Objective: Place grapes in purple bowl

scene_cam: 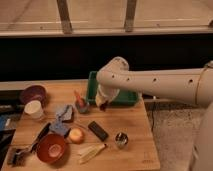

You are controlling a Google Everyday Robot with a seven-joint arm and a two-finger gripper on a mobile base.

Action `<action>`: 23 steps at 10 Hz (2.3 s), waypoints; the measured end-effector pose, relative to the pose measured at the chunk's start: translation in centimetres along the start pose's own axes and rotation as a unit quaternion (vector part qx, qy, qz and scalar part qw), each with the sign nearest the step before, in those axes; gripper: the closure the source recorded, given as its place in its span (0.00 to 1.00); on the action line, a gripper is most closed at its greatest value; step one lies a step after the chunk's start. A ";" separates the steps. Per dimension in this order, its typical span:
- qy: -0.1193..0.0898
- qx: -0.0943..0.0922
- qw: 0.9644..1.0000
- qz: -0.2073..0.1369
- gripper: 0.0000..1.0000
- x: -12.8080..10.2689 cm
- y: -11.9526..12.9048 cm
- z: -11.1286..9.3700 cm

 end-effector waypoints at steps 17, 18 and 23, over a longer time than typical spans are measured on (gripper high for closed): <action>-0.097 -0.091 0.987 -0.093 0.81 -15.4 5.2 -2.6; -0.097 -0.091 0.986 -0.103 0.81 -16.1 5.8 -2.4; -0.104 -0.092 0.974 -0.181 0.81 -22.3 13.3 0.2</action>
